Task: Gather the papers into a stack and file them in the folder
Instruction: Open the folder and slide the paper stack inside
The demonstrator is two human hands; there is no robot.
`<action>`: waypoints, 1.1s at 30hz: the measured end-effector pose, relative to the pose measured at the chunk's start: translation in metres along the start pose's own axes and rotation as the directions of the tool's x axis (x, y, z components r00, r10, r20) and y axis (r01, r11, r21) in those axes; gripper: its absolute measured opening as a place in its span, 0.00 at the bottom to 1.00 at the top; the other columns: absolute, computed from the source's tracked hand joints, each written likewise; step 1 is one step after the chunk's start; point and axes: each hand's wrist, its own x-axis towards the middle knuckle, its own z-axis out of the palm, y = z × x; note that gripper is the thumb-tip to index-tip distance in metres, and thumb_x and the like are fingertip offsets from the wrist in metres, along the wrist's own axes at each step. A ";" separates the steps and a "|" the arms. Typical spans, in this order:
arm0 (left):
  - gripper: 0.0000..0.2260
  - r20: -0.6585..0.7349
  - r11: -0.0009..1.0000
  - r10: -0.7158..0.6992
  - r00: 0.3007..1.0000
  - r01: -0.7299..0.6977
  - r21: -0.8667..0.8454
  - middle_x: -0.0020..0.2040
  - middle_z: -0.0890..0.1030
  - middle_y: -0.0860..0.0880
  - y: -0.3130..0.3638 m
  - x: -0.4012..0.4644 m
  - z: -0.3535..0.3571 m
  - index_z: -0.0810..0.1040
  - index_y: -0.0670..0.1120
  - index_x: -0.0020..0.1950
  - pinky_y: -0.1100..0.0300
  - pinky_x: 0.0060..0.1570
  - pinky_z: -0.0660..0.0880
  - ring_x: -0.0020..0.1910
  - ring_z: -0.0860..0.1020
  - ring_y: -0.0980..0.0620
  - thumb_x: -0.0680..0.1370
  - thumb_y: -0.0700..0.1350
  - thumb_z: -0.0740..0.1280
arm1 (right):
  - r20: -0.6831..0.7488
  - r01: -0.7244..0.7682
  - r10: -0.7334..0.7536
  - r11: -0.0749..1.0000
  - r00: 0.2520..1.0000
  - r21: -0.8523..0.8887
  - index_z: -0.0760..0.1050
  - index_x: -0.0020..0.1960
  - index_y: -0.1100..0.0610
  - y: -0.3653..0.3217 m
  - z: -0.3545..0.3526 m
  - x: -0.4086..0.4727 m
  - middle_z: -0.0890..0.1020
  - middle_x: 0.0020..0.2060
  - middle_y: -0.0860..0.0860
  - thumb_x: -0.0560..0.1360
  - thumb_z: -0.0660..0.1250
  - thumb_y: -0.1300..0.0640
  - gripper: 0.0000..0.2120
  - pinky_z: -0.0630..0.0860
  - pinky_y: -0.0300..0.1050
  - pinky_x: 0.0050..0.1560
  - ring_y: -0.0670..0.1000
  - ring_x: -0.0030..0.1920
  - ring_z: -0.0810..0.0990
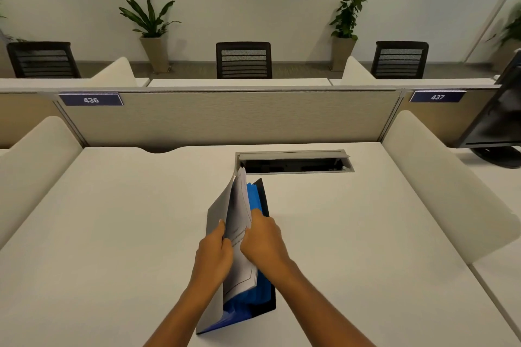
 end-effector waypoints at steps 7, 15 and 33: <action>0.24 -0.010 1.000 -0.002 1.000 0.001 -0.010 0.72 0.79 0.39 0.001 0.000 0.005 0.62 0.42 0.83 0.50 0.70 0.76 0.65 0.81 0.41 0.86 0.38 0.57 | 0.059 -0.007 0.004 0.998 0.998 0.057 0.69 0.54 0.55 0.002 0.025 -0.007 0.74 0.43 0.51 0.84 0.58 0.59 0.01 0.71 0.44 0.43 0.47 0.41 0.72; 0.22 -0.003 1.000 0.024 1.000 -0.024 -0.004 0.71 0.80 0.40 -0.003 -0.001 0.008 0.65 0.42 0.82 0.48 0.69 0.77 0.65 0.82 0.41 0.87 0.39 0.57 | 0.173 0.032 -0.037 0.999 0.984 0.033 0.74 0.41 0.56 0.011 0.020 -0.003 0.78 0.40 0.53 0.86 0.61 0.57 0.15 0.69 0.39 0.47 0.46 0.39 0.76; 0.26 0.033 0.994 0.040 0.999 -0.043 0.098 0.65 0.83 0.47 -0.009 -0.009 0.068 0.66 0.45 0.82 0.65 0.56 0.81 0.55 0.85 0.53 0.84 0.44 0.66 | -0.153 -0.056 0.005 0.942 0.988 -0.330 0.62 0.83 0.45 0.118 0.028 0.002 0.87 0.55 0.50 0.85 0.64 0.49 0.27 0.82 0.42 0.47 0.49 0.48 0.86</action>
